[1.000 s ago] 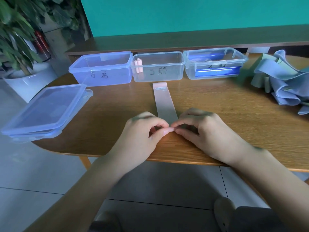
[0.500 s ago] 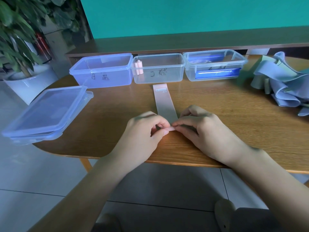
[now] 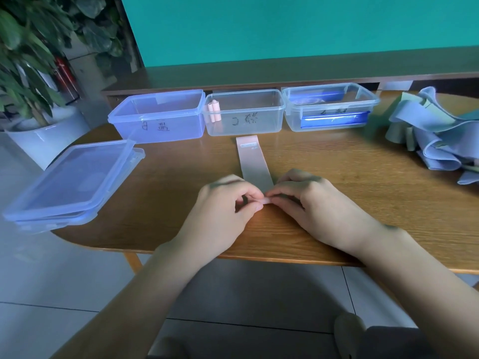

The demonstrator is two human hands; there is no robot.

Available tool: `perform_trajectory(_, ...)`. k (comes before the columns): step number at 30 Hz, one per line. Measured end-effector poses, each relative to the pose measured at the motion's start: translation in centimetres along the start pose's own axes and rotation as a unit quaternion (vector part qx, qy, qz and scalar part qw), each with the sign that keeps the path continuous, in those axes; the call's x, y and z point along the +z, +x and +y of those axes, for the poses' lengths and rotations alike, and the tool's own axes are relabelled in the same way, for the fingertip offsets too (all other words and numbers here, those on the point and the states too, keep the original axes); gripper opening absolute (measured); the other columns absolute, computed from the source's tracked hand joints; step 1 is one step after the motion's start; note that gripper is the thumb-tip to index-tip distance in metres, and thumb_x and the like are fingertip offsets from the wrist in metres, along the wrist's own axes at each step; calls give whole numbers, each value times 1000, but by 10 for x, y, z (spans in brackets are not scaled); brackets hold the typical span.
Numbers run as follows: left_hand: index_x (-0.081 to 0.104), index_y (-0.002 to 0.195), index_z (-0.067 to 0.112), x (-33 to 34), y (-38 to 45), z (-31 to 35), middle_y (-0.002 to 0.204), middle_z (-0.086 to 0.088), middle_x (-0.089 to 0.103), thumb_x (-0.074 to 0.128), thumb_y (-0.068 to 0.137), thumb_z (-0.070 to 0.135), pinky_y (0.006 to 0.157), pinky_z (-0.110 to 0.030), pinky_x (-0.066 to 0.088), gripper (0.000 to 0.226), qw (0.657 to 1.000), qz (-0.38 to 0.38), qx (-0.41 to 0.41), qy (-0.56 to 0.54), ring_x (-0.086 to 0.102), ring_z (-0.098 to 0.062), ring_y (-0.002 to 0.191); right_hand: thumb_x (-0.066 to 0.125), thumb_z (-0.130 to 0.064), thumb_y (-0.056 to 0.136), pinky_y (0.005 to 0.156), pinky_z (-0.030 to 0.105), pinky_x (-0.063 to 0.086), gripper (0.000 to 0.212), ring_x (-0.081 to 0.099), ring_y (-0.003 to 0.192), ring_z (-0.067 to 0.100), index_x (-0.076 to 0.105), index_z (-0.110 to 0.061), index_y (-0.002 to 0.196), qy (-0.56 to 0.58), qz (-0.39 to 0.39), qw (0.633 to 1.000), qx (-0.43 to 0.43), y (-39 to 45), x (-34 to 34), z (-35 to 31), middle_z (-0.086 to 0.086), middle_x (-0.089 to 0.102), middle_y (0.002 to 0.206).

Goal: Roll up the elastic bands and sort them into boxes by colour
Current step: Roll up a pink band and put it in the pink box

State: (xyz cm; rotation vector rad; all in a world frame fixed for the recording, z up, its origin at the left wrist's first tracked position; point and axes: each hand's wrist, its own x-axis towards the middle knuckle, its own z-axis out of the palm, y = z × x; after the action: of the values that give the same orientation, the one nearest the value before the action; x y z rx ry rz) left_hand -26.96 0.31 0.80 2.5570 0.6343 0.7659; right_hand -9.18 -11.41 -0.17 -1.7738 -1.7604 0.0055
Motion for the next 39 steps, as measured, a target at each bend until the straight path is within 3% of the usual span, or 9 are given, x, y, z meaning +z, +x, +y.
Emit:
perform_trajectory(4,76,95,34,0,5,-2,91,23,62,68,90,43,73,0,35,12,1000,-8,-2,-1,55,6,88,51,-39,100,83,40,55,29,62,97,12,74,-28,112,-11,2,1000,-5,4,-2,0,-9,59,109)
perform_trajectory(7,75,96,34,1,8,-4,93,22,63,66,92,45,73,-3,38,15,1000,-12,1,-2,56,3,90,67,-24,97,85,32,53,12,62,92,6,76,-24,106,0,28,999,-23,7,-3,3,-11,62,102)
perform_trajectory(10,76,101,32,2,9,-7,97,21,63,65,94,41,73,-7,41,16,1000,-17,1,5,57,0,90,74,-22,92,85,27,51,10,63,89,5,75,-25,102,19,21,1000,-13,9,-3,5,-16,63,99)
perform_trajectory(14,75,104,32,3,10,-8,103,20,59,68,92,38,74,-5,40,15,1000,-11,5,18,55,4,91,75,-24,91,83,22,49,12,61,87,2,76,-27,102,35,5,999,2,13,-3,9,-19,63,98)
perform_trajectory(21,75,98,31,1,15,-10,94,21,62,70,91,35,69,-2,38,9,1000,-15,0,2,56,5,85,72,-27,93,85,17,45,16,57,90,-1,75,-28,109,20,-48,999,6,21,-10,12,-15,62,100)
perform_trajectory(27,75,97,31,3,18,-11,91,20,62,76,86,37,69,-3,38,12,1000,-5,-16,-3,56,4,83,73,-18,93,85,18,46,15,59,88,3,77,-23,106,30,-3,1000,8,19,-2,12,-9,65,99)
perform_trajectory(33,77,97,30,1,10,-5,87,22,61,76,87,35,69,-4,40,11,1000,-2,-22,-9,57,4,84,74,-17,91,83,9,41,16,59,88,-1,78,-23,106,40,-4,999,6,8,-5,7,-11,65,97)
perform_trajectory(39,77,95,31,-5,-16,5,89,22,64,75,87,37,69,-11,45,10,1000,-15,-13,-23,59,-1,88,73,-23,92,86,17,46,16,62,95,4,77,-27,108,66,-30,997,6,-13,-10,-4,-15,65,100)
